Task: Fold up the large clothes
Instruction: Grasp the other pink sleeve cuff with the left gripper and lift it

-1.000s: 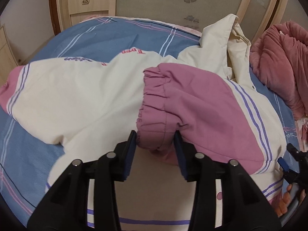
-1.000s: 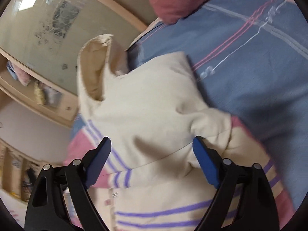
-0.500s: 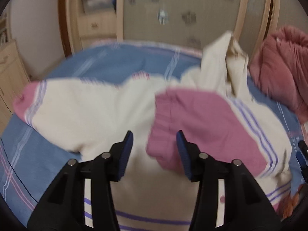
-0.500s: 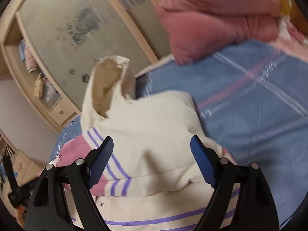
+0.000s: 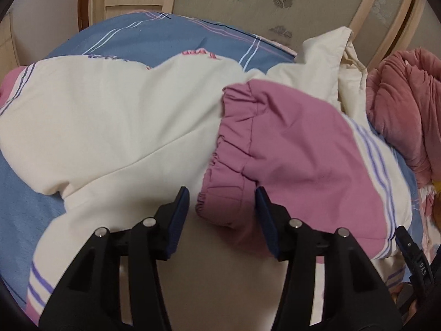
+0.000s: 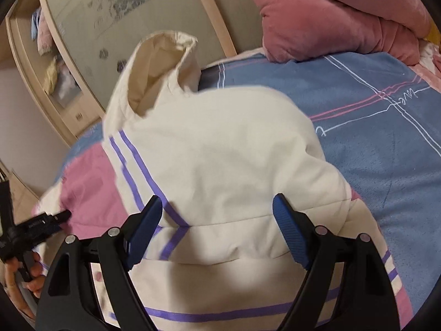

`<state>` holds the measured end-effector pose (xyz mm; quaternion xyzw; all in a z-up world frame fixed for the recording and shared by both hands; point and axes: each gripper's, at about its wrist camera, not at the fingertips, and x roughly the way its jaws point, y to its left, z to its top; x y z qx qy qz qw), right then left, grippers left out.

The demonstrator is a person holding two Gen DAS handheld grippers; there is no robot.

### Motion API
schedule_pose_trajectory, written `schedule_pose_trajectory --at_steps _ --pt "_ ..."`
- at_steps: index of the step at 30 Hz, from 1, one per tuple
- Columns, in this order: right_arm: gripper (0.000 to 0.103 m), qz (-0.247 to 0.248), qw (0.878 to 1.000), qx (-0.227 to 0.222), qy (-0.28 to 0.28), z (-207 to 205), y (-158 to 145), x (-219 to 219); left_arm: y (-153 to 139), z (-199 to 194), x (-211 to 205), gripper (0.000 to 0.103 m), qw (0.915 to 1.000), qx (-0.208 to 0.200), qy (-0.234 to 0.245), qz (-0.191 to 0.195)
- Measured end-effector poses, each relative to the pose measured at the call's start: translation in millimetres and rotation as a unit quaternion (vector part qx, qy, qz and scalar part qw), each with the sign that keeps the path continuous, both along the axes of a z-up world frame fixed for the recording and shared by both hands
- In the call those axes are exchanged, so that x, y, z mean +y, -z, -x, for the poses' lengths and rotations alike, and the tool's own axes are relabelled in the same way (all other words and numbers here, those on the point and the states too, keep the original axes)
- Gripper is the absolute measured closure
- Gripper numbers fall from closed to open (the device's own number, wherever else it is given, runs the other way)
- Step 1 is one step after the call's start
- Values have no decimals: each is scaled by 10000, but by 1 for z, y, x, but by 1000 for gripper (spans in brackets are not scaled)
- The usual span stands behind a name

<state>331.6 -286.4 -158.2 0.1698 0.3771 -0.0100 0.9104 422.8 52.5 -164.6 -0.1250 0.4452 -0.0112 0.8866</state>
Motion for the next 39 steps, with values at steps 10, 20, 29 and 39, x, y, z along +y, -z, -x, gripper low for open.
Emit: schedule_pose_trajectory --at_steps 10,20,29,39 --pt "16 388 9992 110 -71 -3 7 8 -20 24 19 34 9985 -423 -108 332" --pt "15 425 9990 99 -82 0 4 11 -67 81 283 10 9364 -959 -2859 1795" --pt "15 410 9991 93 -89 -3 3 11 9 51 382 23 9020 -349 -3322 2734" --pt "4 263 9992 21 -285 -1 3 11 -14 38 387 96 9001 -941 -3349 2622"
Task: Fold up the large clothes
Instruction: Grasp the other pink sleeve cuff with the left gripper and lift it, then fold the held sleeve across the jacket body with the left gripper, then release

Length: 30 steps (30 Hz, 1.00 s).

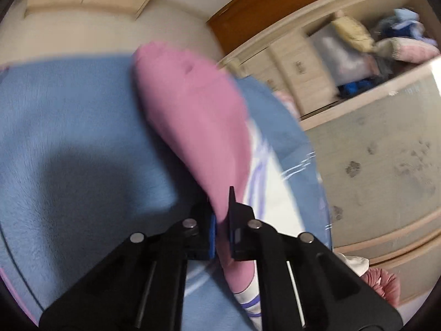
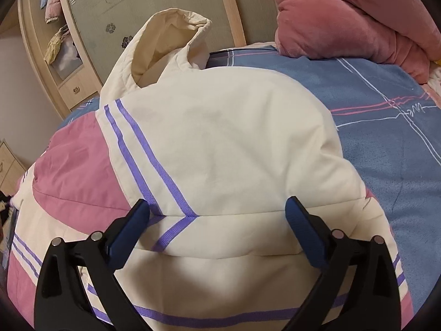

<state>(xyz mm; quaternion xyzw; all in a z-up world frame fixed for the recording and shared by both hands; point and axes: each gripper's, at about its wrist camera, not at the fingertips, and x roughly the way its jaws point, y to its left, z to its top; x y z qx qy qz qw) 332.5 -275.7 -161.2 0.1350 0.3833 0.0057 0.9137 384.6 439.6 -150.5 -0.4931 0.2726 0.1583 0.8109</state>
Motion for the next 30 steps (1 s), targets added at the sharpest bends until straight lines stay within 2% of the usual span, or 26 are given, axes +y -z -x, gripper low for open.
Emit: schedule_pose_trajectory --at_steps 3,4,6,8,10,11,13,14,15,16,17,18,19,21,25,27,28,29,30 --pt "4 -46 10000 -19 -10 1 -1 -1 -56 2 -35 97 9954 -584 336 -683" --pt "4 -54 10000 -28 -9 1 -1 -1 -81 1 -58 96 9909 -773 584 -932" --pt "4 -77 10000 -45 -10 2 -2 -1 -111 -3 -97 96 9820 -1030 1062 -1174" --pt "4 -115 9999 -73 -5 4 -3 -2 -144 -5 -158 96 9650 -1284 1730 -1494" --pt "4 -175 9998 -112 4 5 -4 -3 -164 -3 -219 96 9425 -1505 2419 -1745" --pt "4 -232 9996 -141 8 7 -5 -5 -172 -1 -261 96 9238 -1639 2919 -1859" --pt "4 -350 9992 -196 16 9 -6 -8 -176 4 -324 92 8920 -1781 3704 -1880" --pt "4 -413 9989 -222 19 9 -6 -9 -172 4 -359 91 8734 -1740 4172 -1811" --pt "4 -542 9981 -278 31 11 -7 -13 -166 5 -387 84 8616 -1599 4487 -1752" --pt "4 -645 9974 -324 47 13 -8 -16 -157 5 -408 67 8523 -1441 4737 -1686" --pt "4 -741 9966 -361 70 14 -9 -18 -146 7 -433 58 8392 -1263 5036 -1618" --pt "4 -945 9945 -437 119 16 -10 -24 -137 10 -449 45 8304 -1149 5206 -1619" --pt "4 -1099 9926 -490 159 18 -10 -29 -127 13 -464 37 8199 -1028 5378 -1673" --pt "4 -1523 9863 -596 231 21 -10 -39 -114 19 -482 33 8049 -912 5559 -1866" --pt "4 -2195 9728 -671 323 23 -7 -56 -108 28 -489 23 7936 -893 5644 -2090" --pt "4 -2190 9730 -649 336 22 -7 -55 -117 38 -487 18 7873 -1015 5663 -2218" --pt "4 -2138 9742 -645 332 22 -9 -54 -118 43 -485 16 7810 -1028 5679 -2386" --pt "4 -2044 9762 -643 328 22 -10 -51 -117 46 -489 15 7772 -980 5656 -2577" --pt "4 -2000 9771 -646 327 22 -11 -50 -111 50 -498 15 7681 -789 5601 -3002"
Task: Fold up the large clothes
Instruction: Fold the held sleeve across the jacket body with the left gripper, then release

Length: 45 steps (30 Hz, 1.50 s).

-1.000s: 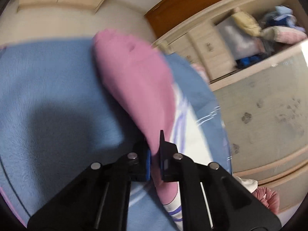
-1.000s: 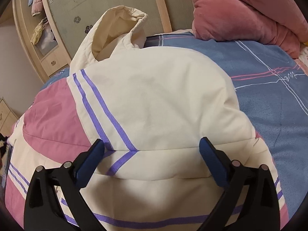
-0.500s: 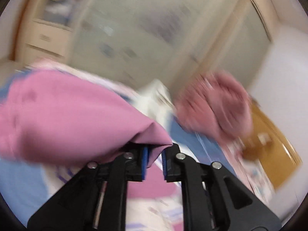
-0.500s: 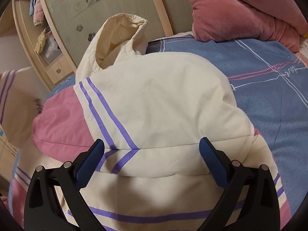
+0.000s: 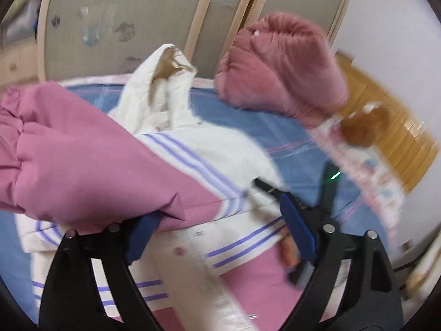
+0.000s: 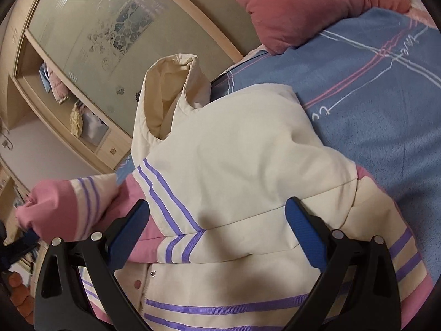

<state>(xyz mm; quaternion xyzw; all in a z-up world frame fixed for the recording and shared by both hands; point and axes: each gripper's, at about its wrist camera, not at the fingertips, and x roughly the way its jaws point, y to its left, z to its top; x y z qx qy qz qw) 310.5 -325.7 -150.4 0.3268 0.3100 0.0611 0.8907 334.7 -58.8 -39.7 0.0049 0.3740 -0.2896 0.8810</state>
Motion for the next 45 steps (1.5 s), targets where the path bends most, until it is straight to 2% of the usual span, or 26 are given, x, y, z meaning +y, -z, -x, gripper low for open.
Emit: schedule_pose_trajectory --at_steps 1,3,6,9,12,14,16,17,18,21,23,24,25,26,27,29,30,33,35,38,42,43,45 --pt "4 22 10000 -4 3 0 -1 1 13 3 -10 15 9988 -90 -69 -477" --pt "4 -53 10000 -15 6 0 0 -2 35 11 -28 15 9928 -214 -79 -1177" --pt "4 -141 9999 -30 11 2 2 -5 71 34 -69 15 9797 -538 321 -1903" --pt "4 -46 10000 -33 1 2 2 -3 86 49 -106 15 9611 -992 485 -2531" --pt "4 -139 9999 -59 -8 3 3 -6 88 68 -130 15 9480 -1167 1110 -2745" --pt "4 -342 9994 -85 -2 4 5 -11 91 83 -137 15 9354 -1330 1489 -2919" --pt "4 -480 9988 -105 -3 4 6 -15 93 94 -136 15 9253 -1586 1588 -3057" --pt "4 -538 9985 -114 -5 4 7 -16 90 95 -130 15 9288 -1568 1553 -2976" --pt "4 -552 9984 -120 -8 5 6 -16 84 95 -119 15 9369 -1498 1496 -2781" --pt "4 -524 9985 -123 -6 6 5 -15 53 88 -72 15 9696 -1284 1125 -1751" --pt "4 -503 9987 -114 7 6 5 -14 27 78 -26 15 9883 -1055 579 -934" --pt "4 -493 9987 -110 11 6 5 -14 16 70 2 15 9946 -870 212 -527" --pt "4 -479 9988 -107 15 6 5 -14 10 66 19 15 9970 -733 -19 -264" --pt "4 -466 9989 -104 19 6 4 -14 4 58 46 15 9977 -553 -376 88" --pt "4 -457 9989 -100 26 6 4 -14 2 50 64 15 9964 -441 -668 263" --pt "4 -409 9991 -96 46 7 3 -13 7 33 87 15 9913 -190 -1280 250" --pt "4 -371 9992 -101 54 7 2 -12 11 25 91 15 9895 -11 -1427 238" --pt "4 -297 9994 -141 66 9 0 -11 40 -3 86 16 9852 1035 -1159 728" --pt "4 -340 9992 -193 70 10 -1 -12 50 -12 63 16 9821 1374 -760 1041" --pt "4 -485 9984 -263 76 12 -2 -17 39 -17 27 16 9846 1161 -375 1252" --pt "4 -588 9972 -455 98 18 -8 -21 13 -18 -9 16 9800 962 293 1717" --pt "4 -609 9968 -515 90 19 -10 -22 10 -16 -13 15 9805 918 314 1706" --pt "4 -678 9955 -654 58 22 -14 -23 8 -13 -9 15 9870 718 17 1441"
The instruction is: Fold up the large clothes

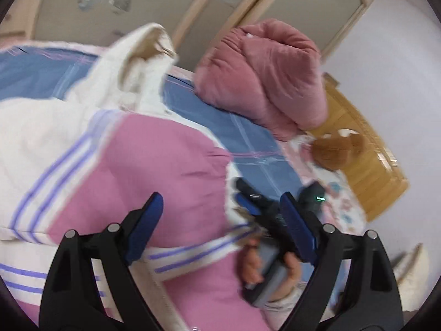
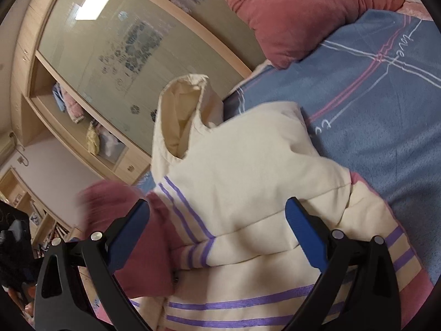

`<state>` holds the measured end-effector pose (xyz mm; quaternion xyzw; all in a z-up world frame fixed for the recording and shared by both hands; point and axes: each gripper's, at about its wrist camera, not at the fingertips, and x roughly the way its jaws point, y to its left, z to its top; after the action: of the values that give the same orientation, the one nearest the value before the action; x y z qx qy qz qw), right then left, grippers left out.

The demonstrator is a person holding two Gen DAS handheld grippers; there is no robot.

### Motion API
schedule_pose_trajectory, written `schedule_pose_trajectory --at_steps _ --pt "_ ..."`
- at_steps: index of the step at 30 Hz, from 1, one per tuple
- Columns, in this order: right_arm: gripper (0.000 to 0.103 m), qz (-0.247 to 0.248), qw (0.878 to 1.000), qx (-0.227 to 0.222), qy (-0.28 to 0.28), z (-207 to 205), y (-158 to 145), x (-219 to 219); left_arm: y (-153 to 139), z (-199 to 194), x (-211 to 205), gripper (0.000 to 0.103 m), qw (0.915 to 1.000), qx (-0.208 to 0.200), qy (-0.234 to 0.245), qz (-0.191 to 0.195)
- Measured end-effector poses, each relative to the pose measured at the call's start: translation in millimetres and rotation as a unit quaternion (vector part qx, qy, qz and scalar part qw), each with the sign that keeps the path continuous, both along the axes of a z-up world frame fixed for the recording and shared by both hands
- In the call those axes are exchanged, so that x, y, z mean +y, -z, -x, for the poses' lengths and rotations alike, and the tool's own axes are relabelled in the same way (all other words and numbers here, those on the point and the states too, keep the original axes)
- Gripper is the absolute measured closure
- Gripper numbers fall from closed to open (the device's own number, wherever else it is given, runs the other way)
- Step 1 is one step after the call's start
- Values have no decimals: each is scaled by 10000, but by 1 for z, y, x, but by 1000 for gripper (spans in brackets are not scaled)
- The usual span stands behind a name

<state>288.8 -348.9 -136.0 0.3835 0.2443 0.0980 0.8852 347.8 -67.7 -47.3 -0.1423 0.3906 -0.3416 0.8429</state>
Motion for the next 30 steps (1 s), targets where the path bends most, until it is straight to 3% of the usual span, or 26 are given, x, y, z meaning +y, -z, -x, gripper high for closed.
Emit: schedule_pose_trajectory --at_steps 3,5,10,12,14,15,17,19,22,26,30 --pt "4 2 10000 -40 -60 0 -3 2 9 -6 22 15 9961 -88 -661 -585" --pt "3 120 9997 141 -178 -5 -1 8 20 -16 44 15 9879 1 -1236 -932" --pt "4 492 9961 513 -524 -17 4 28 52 -36 95 15 9706 307 -2098 -1138" --pt "13 578 9942 444 -786 -17 1 38 62 -39 108 15 9695 337 -2203 -1023" --pt "38 690 9906 505 -1065 -21 2 51 68 -38 117 15 9700 287 -2263 -847" --pt "41 910 9882 577 -1088 -22 3 59 71 -37 120 15 9696 261 -2302 -789" --pt "60 1254 9840 628 -1101 -22 3 69 79 -37 124 15 9678 229 -2392 -754" --pt "68 1309 9832 599 -1118 -21 2 72 84 -37 124 15 9677 219 -2389 -776" --pt "72 1443 9836 487 -964 -17 -13 73 88 -35 124 14 9710 78 -2280 -712" --pt "73 2062 9749 281 -796 -25 -45 92 92 -36 124 14 9726 5 -2191 -777" --pt "73 2393 9654 798 -656 -62 -44 102 94 -36 136 14 9727 77 -2286 -395"
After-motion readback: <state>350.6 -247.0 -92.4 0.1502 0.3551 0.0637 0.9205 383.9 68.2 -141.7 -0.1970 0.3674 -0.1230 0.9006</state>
